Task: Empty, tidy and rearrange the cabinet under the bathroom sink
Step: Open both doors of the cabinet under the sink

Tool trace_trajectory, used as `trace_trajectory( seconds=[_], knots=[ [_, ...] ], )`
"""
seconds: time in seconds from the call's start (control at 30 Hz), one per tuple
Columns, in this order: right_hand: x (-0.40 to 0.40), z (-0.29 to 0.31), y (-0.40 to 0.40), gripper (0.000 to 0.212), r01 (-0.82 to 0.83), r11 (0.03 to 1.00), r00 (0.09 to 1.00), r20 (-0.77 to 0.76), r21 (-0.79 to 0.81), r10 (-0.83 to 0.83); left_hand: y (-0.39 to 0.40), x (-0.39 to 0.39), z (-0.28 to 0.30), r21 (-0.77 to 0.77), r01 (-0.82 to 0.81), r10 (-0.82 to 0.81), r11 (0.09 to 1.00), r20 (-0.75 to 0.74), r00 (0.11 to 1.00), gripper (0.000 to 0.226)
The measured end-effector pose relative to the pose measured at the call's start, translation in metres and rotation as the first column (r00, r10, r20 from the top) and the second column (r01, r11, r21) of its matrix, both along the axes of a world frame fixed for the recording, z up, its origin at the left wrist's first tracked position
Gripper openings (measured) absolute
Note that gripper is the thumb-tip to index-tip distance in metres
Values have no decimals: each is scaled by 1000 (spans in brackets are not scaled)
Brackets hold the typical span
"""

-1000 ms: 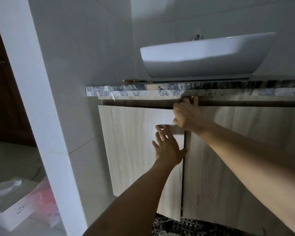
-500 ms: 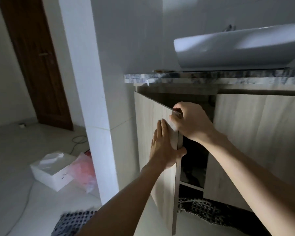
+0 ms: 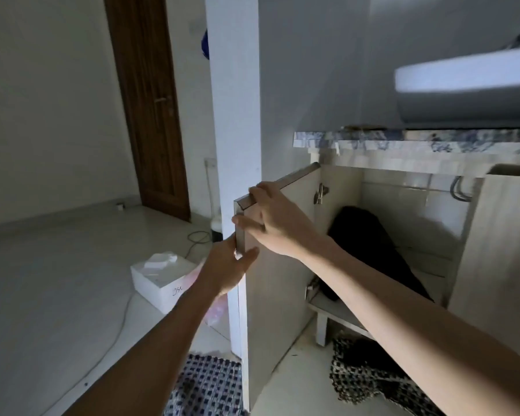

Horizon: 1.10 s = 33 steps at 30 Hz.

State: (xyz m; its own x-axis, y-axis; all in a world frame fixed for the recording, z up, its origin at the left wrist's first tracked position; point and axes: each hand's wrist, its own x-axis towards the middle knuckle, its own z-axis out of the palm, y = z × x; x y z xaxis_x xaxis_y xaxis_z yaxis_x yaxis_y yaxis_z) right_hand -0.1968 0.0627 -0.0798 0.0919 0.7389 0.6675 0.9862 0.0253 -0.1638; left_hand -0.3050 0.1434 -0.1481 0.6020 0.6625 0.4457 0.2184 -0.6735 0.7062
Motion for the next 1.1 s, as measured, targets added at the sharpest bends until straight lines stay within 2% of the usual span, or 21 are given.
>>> trace_trajectory(
  seconds=[0.07,0.23,0.37,0.43,0.5,0.57,0.63,0.67,0.73,0.8,0.9,1.0,1.1],
  knots=[
    [-5,2,14,48,14,1000,1000,0,-9,-14,9,-5,3,-10,-46,46,999,11,999,20],
    [-6,5,33,49,-4,996,1000,-9,-85,4,22,-6,-2,-44,-183,184,982,34,982,14],
    [-1,9,27,63,-58,973,997,-61,-225,46,14,-2,-3,-37,-354,355,934,29,934,48],
    [6,9,18,69,-62,961,995,-97,-271,37,0,-2,-2,66,-470,458,880,142,878,61],
    [19,7,4,70,-42,957,993,-114,-288,9,-16,3,-5,302,-524,425,796,338,840,57],
    [36,4,-19,69,24,961,992,-112,-276,-57,-34,18,-9,457,-414,211,787,432,877,44],
    [56,2,-49,67,127,953,979,-121,-273,-165,-48,42,-17,512,-192,-19,837,378,926,35],
    [67,0,-68,66,199,938,964,-114,-285,-239,-56,57,-21,489,-79,-100,869,329,939,35],
    [95,-5,-107,65,354,880,910,-103,-316,-403,-70,91,-30,327,128,-209,936,227,951,39],
    [126,-11,-147,70,457,814,832,-151,-359,-534,-86,131,-42,164,287,-307,944,107,946,41],
    [170,-7,-208,72,623,670,683,-138,-404,-718,-113,193,-45,-6,487,-487,873,-10,873,52],
    [203,11,-255,72,780,491,511,-59,-387,-858,-138,254,-35,-188,582,-602,791,-72,795,57],
    [225,26,-276,69,848,400,434,23,-348,-901,-158,306,-19,-316,622,-677,717,-102,728,75]
  ],
)
